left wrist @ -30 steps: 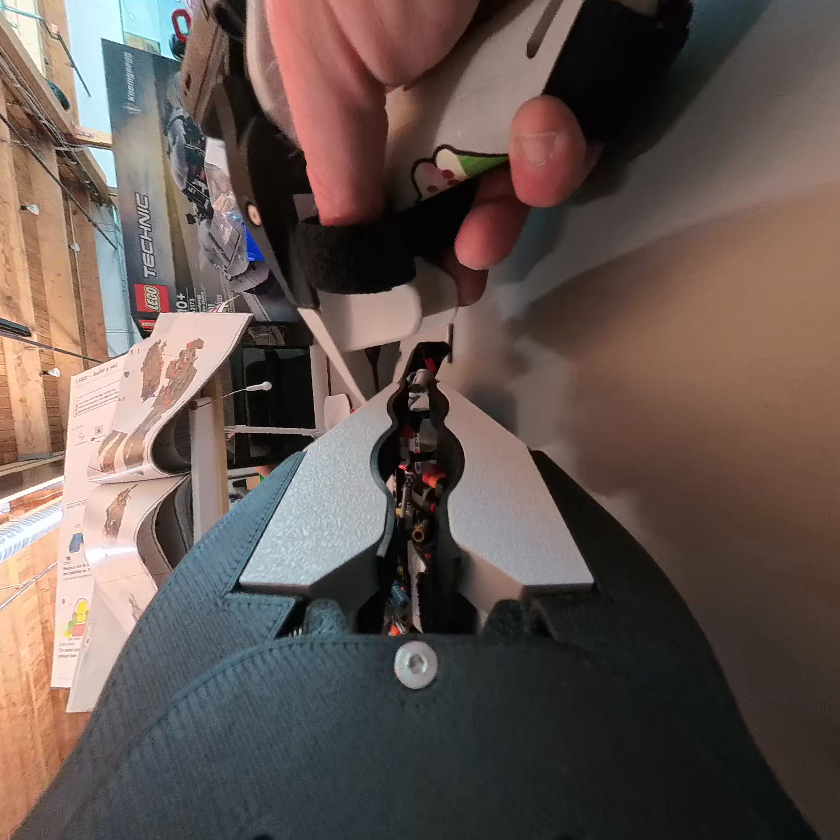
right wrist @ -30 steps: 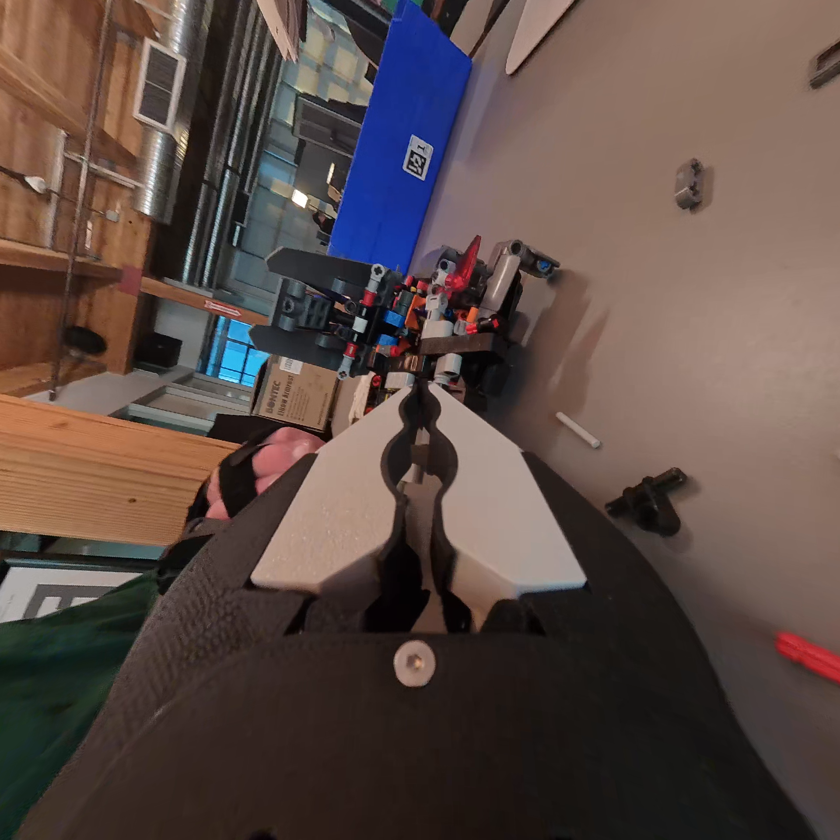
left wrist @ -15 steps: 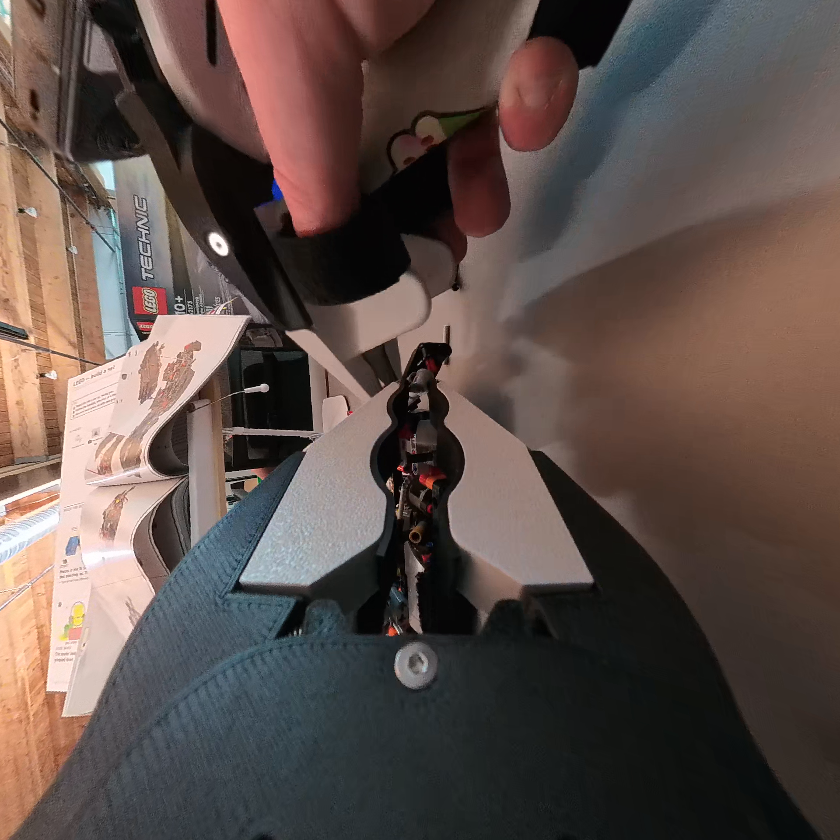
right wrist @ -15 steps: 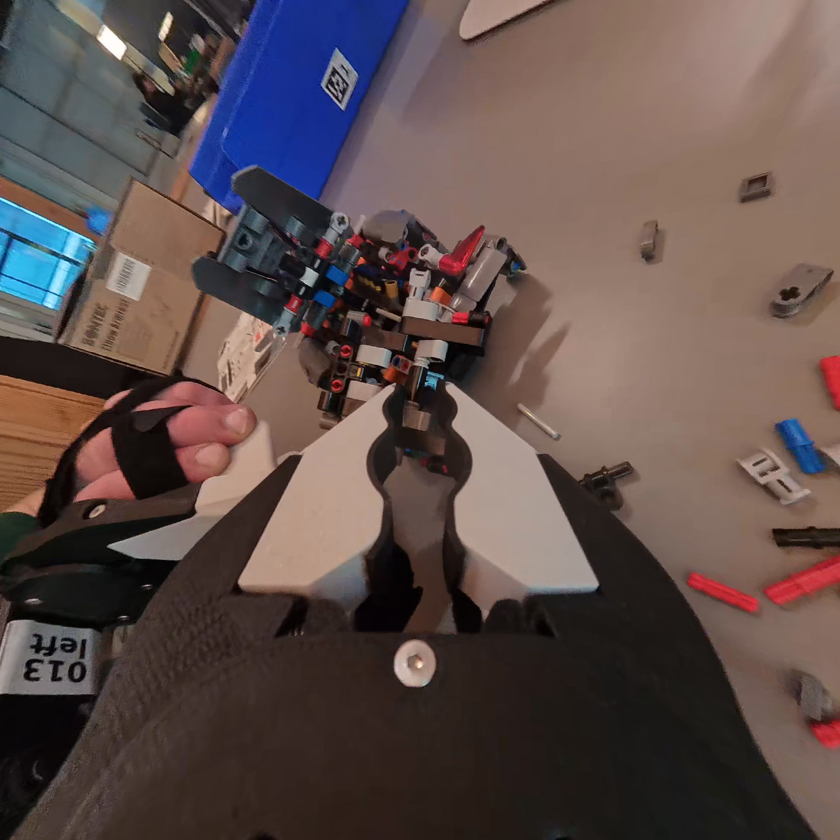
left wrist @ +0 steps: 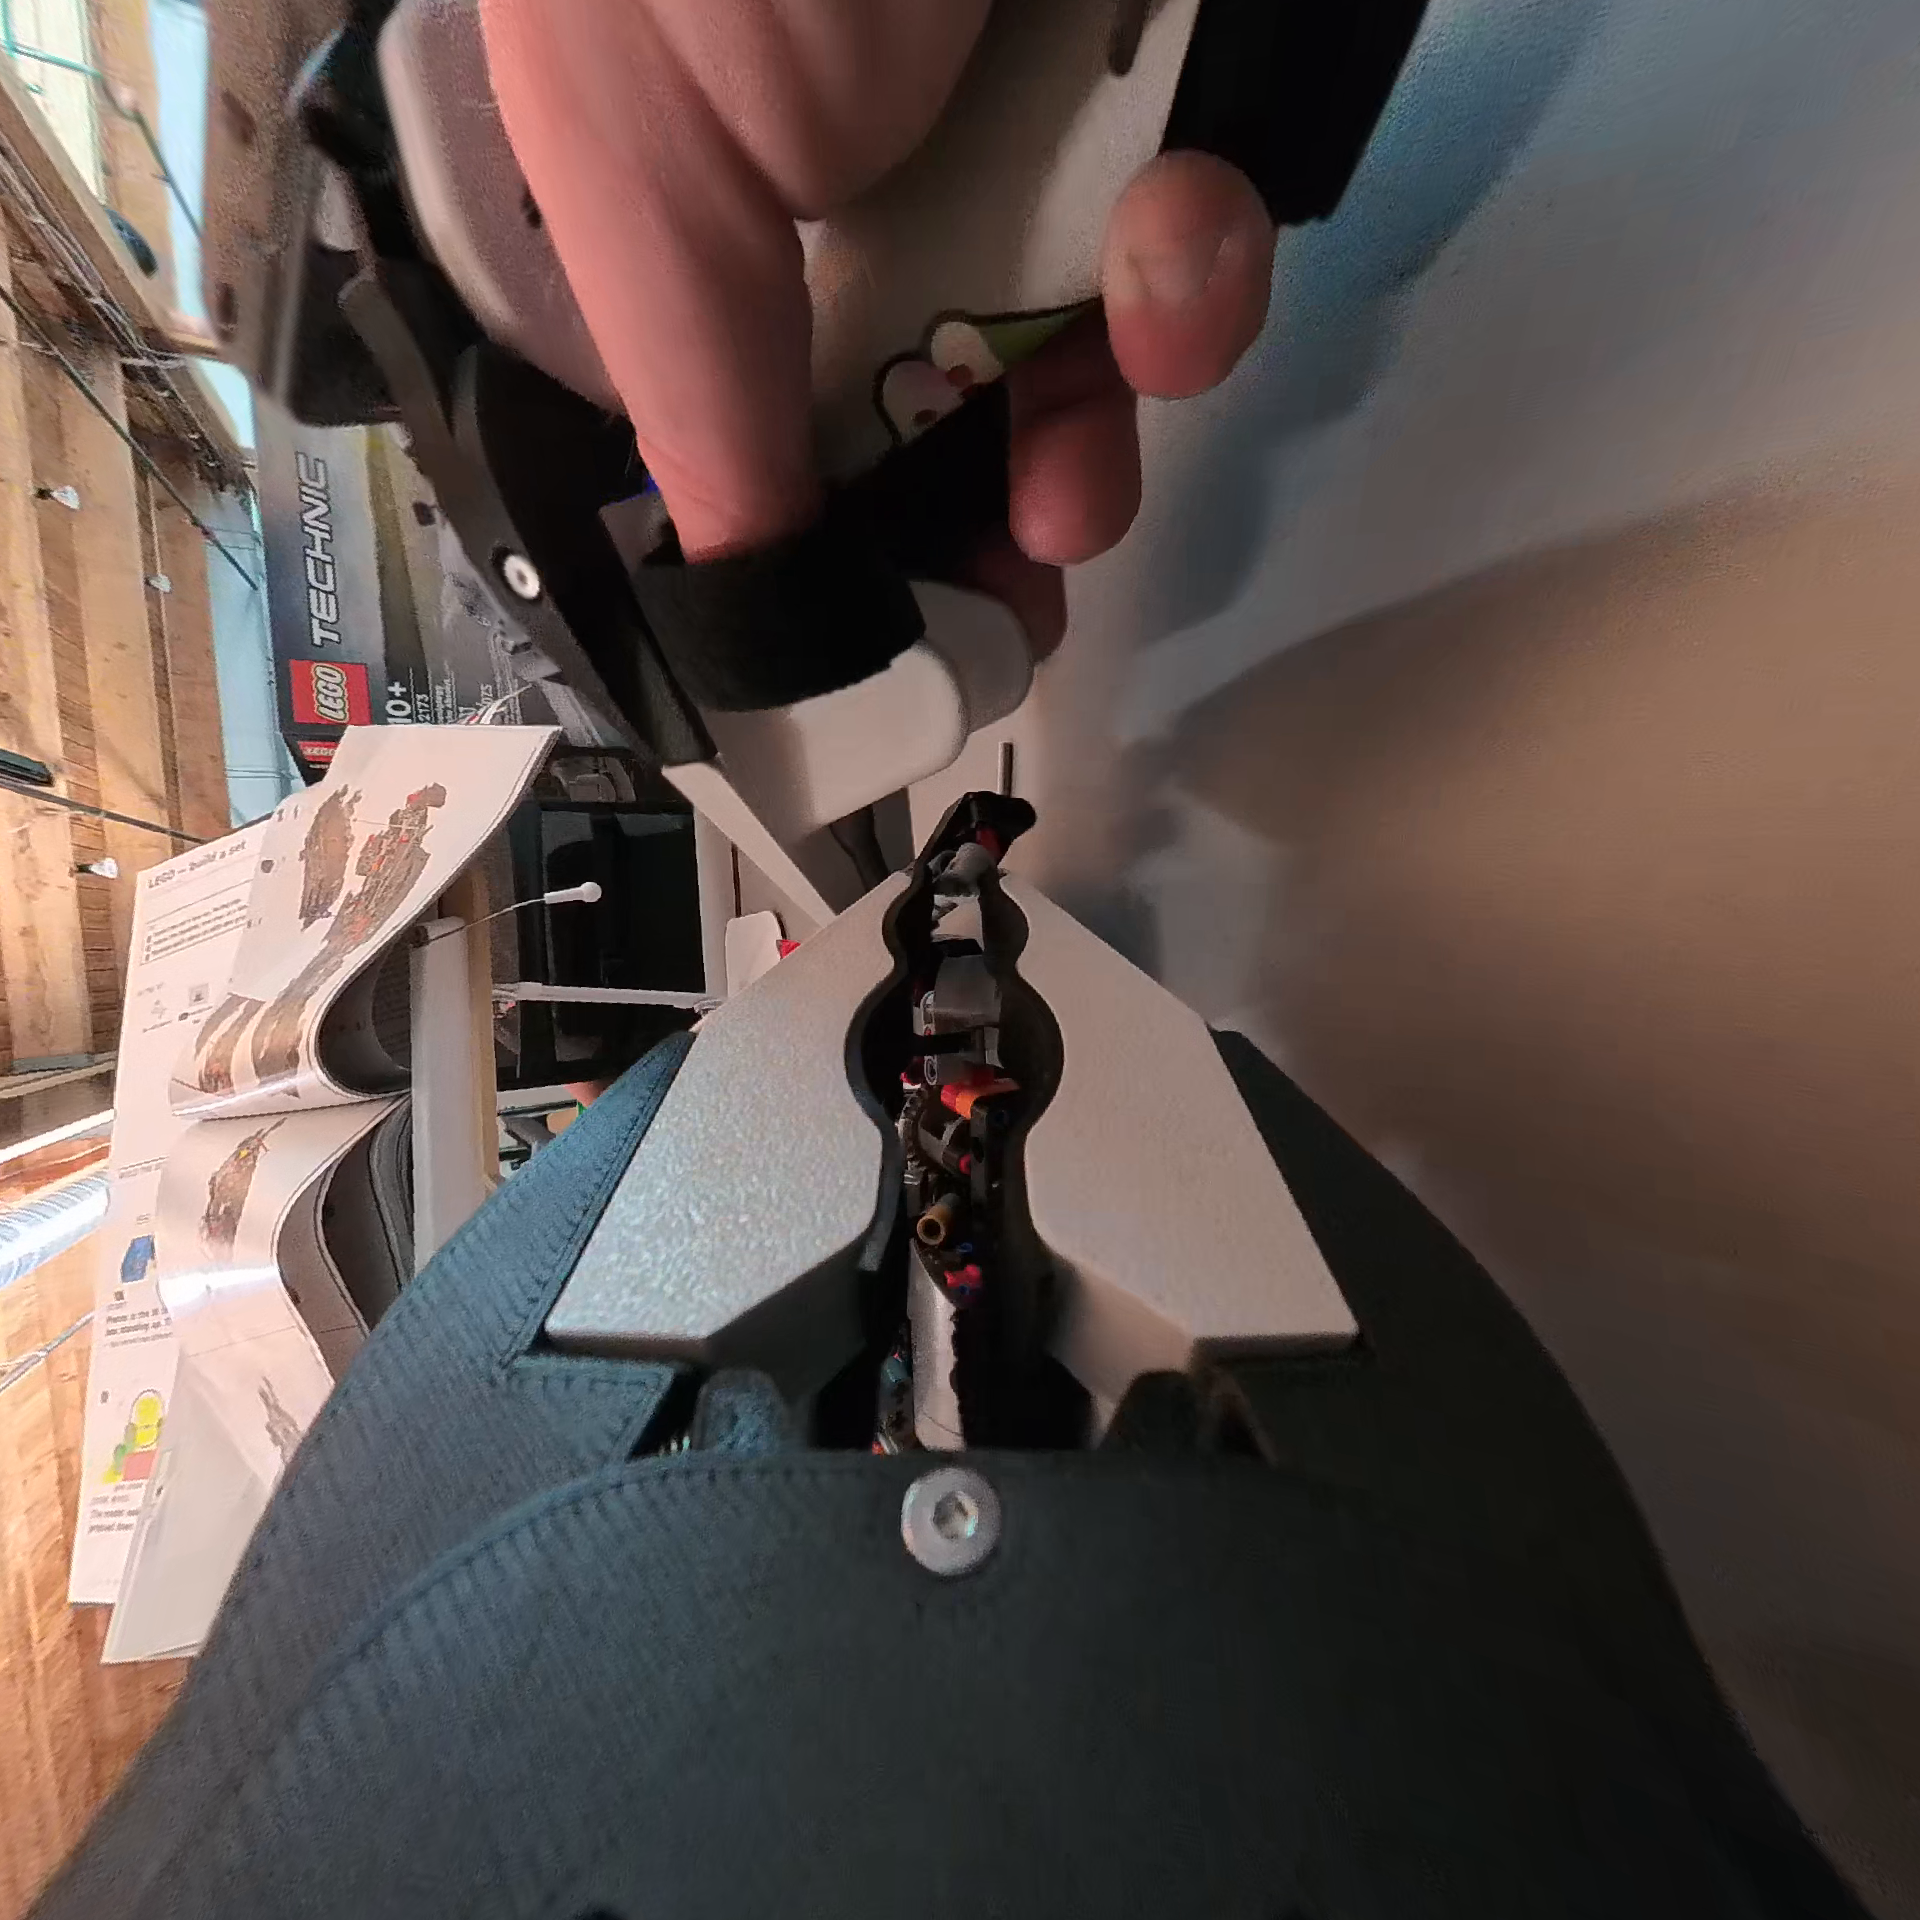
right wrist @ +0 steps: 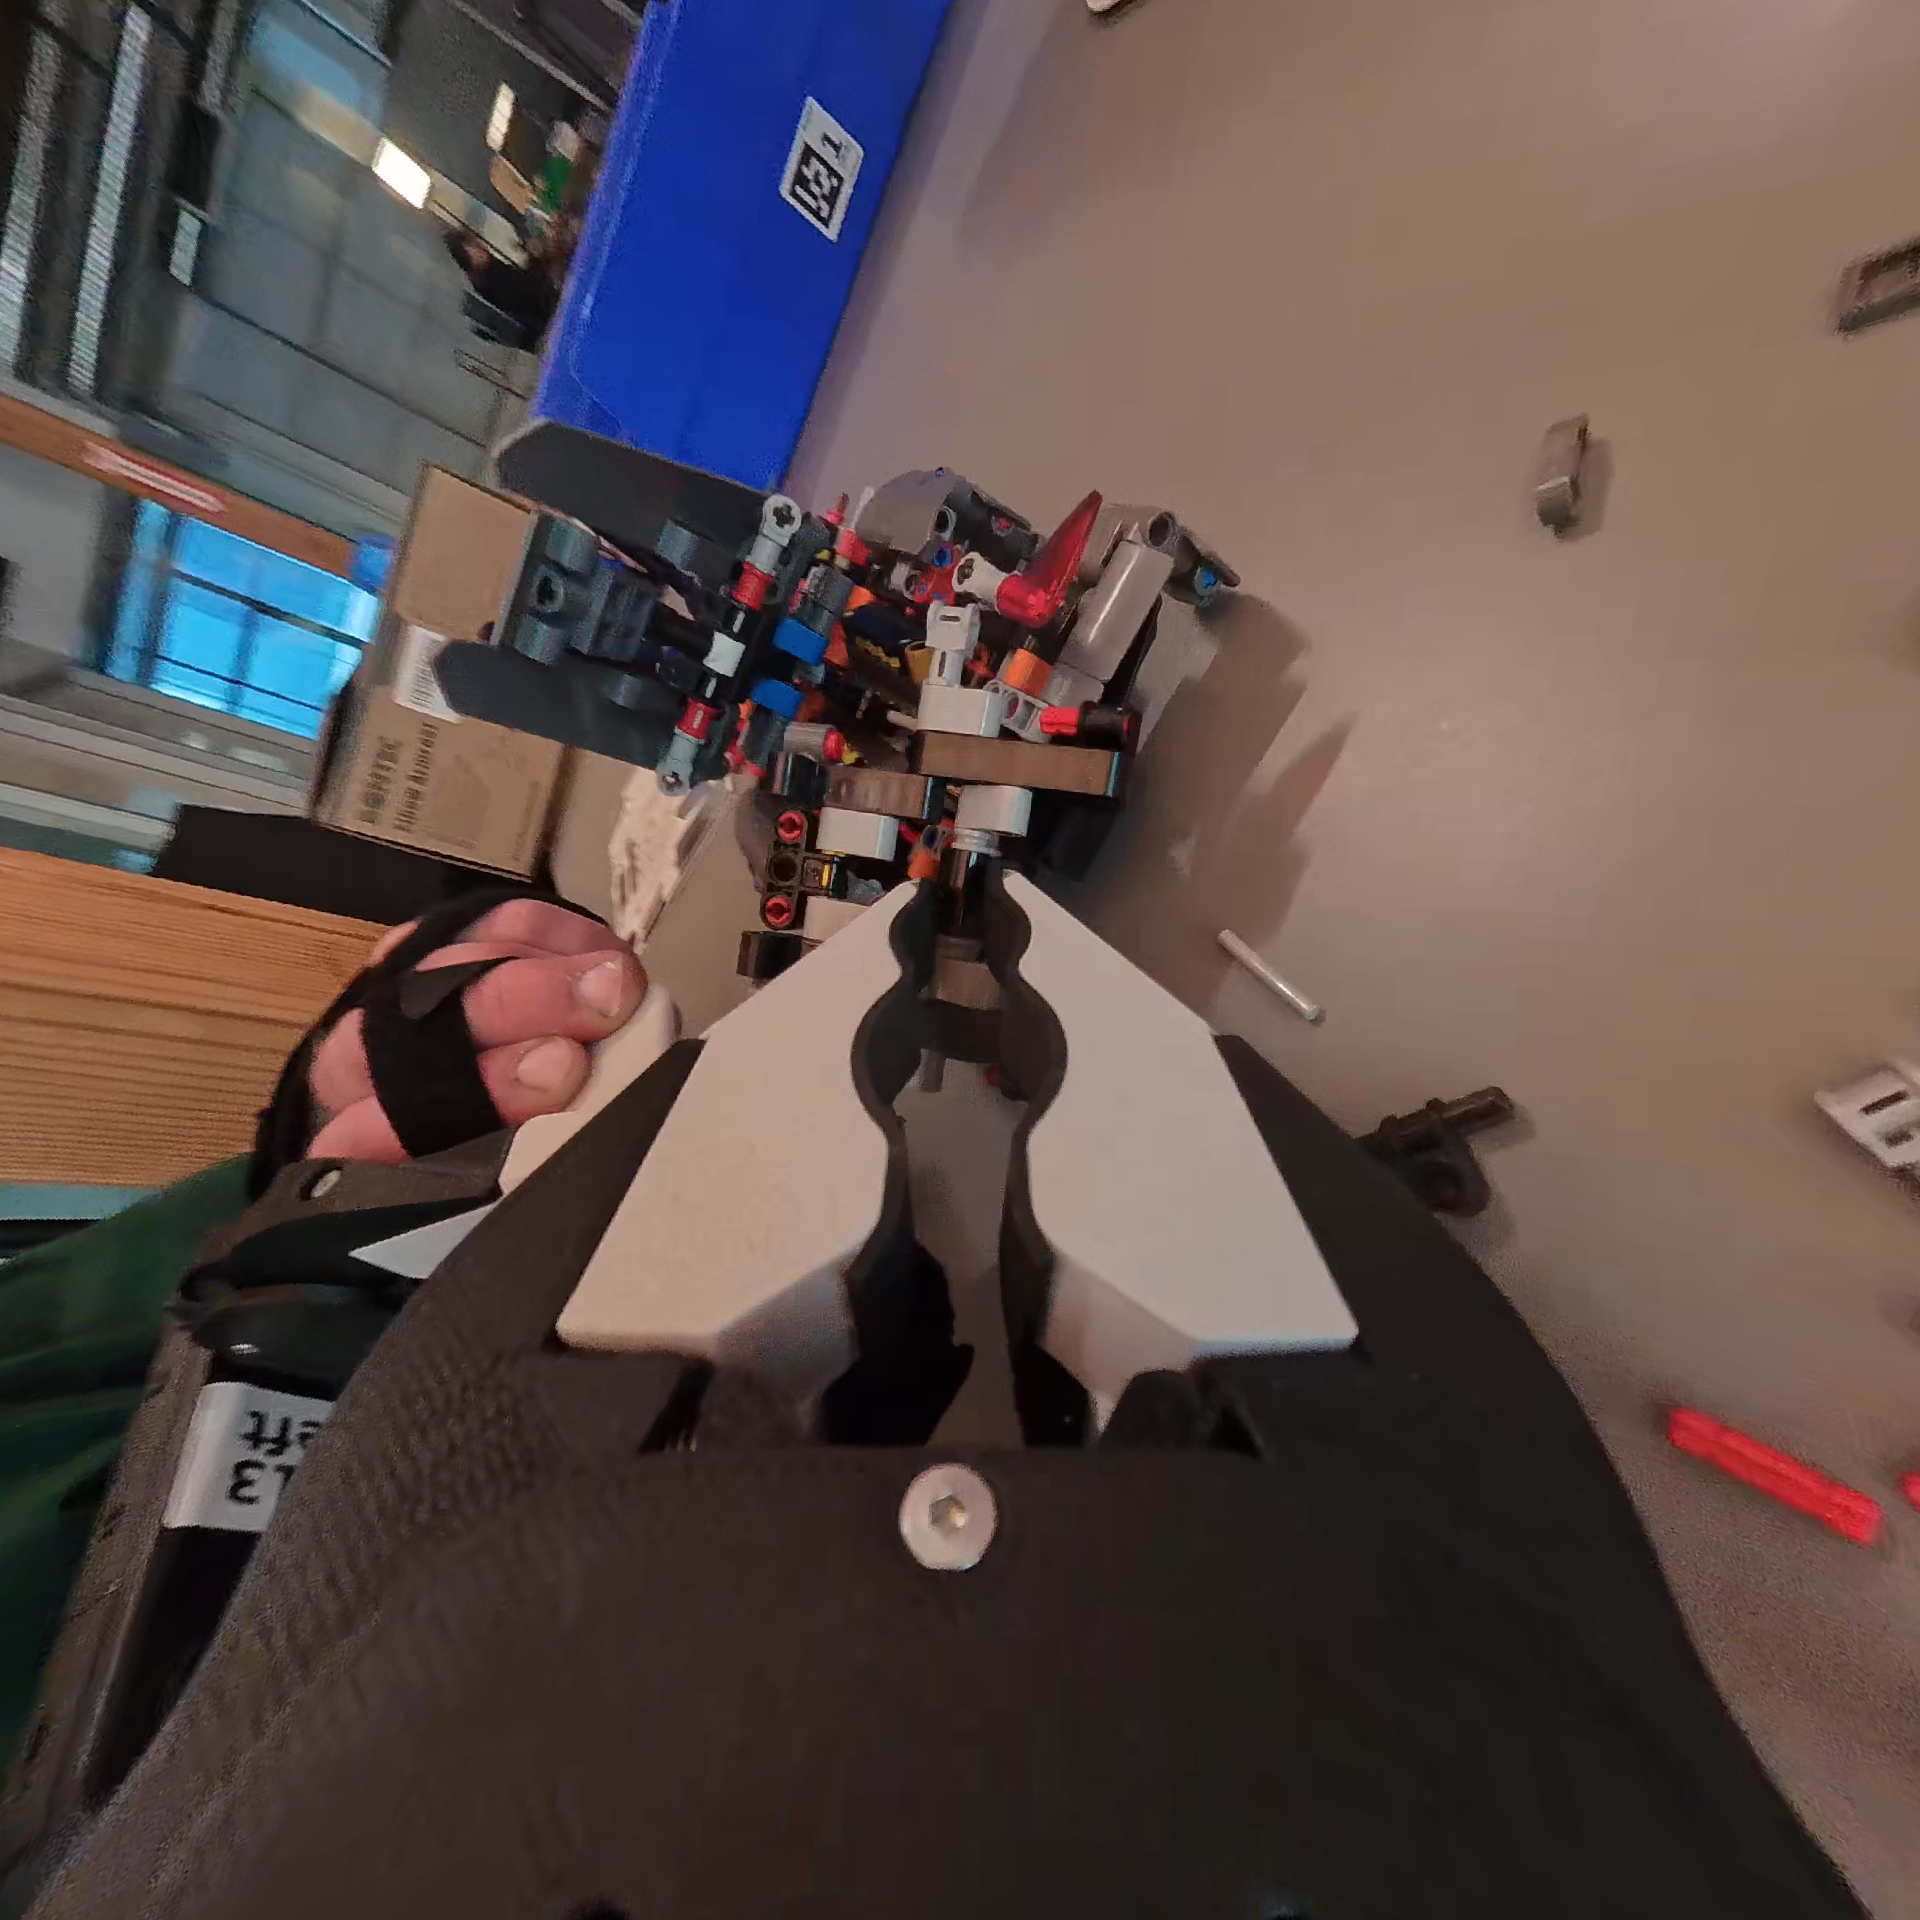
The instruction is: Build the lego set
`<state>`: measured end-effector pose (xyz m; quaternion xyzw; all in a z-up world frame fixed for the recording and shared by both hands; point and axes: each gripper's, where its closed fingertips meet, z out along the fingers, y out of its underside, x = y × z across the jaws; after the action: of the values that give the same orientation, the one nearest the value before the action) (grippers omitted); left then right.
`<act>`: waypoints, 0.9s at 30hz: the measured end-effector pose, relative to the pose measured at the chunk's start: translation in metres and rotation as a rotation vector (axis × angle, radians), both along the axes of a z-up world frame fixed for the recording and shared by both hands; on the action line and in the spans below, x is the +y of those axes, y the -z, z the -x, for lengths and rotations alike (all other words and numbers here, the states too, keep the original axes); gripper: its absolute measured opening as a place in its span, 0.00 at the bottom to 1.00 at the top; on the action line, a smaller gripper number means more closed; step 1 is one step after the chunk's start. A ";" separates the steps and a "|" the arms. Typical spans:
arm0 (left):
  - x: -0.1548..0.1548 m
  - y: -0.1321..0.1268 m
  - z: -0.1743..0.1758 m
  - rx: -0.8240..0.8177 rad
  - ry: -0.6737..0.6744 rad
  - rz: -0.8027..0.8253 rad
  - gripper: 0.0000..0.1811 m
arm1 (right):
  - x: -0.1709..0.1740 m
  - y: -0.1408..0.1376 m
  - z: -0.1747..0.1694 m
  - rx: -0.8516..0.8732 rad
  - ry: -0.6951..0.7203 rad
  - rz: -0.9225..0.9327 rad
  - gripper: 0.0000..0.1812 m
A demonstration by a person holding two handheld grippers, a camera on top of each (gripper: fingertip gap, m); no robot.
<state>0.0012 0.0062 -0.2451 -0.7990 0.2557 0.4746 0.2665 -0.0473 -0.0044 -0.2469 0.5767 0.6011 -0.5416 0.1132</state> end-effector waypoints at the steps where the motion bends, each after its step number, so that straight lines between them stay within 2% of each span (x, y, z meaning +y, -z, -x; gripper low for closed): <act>1: 0.000 0.000 0.000 -0.003 0.001 -0.005 0.04 | 0.000 -0.001 0.000 -0.013 0.002 0.049 0.03; 6: -0.002 -0.005 -0.003 -0.018 0.017 -0.044 0.04 | -0.001 -0.005 -0.003 -0.068 0.006 0.276 0.03; 17: 0.001 -0.026 -0.010 -0.030 0.054 -0.149 0.06 | 0.008 -0.033 -0.008 -0.028 0.019 0.512 0.03; 22: -0.007 -0.047 -0.020 -0.096 0.061 -0.268 0.21 | 0.016 -0.042 -0.011 0.011 0.034 0.528 0.03; 24: -0.018 -0.060 -0.019 -0.118 0.046 -0.321 0.25 | 0.015 -0.046 -0.012 0.032 0.031 0.498 0.03; 27: -0.043 -0.086 -0.001 -0.133 -0.020 -0.396 0.30 | 0.010 -0.056 -0.012 0.061 0.017 0.481 0.03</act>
<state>0.0019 -0.0364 -0.1594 -0.7631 0.1315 0.4642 0.4299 -0.0356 0.0052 -0.1914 0.5214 0.4531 -0.6874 0.2243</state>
